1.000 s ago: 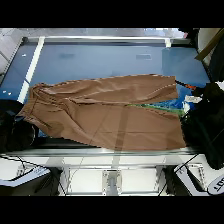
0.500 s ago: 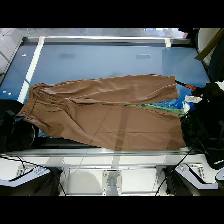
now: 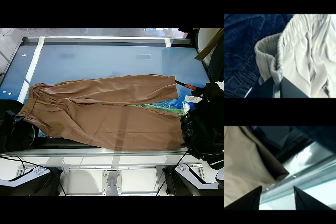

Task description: Fold the clothes and pants, and hang the long-sleeved shirts on hangers.

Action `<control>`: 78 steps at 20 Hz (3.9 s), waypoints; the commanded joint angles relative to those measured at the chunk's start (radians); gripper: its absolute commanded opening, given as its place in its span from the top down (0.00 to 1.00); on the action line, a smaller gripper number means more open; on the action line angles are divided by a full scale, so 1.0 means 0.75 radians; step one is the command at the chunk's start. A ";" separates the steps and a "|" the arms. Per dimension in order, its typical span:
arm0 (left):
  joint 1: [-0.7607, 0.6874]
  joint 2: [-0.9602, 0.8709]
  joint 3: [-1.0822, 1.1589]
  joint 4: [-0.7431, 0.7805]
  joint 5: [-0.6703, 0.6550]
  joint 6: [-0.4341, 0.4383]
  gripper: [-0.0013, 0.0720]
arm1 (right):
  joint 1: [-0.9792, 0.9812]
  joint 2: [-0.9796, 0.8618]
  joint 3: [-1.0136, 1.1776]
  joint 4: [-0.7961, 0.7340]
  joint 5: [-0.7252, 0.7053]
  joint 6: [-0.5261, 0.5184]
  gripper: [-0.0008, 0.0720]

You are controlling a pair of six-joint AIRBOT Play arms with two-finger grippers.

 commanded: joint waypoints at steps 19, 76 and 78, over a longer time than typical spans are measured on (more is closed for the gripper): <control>-0.001 -0.001 0.000 0.001 0.002 0.003 0.95 | 0.107 -0.001 -0.037 0.061 -0.172 0.003 0.77; -0.949 -0.148 1.129 0.571 0.367 -0.499 0.03 | 0.870 -1.142 1.894 0.195 -0.090 0.445 0.36; -1.040 -0.151 1.129 0.574 0.247 -0.450 0.03 | 0.852 -1.191 1.894 0.282 -0.017 0.382 0.31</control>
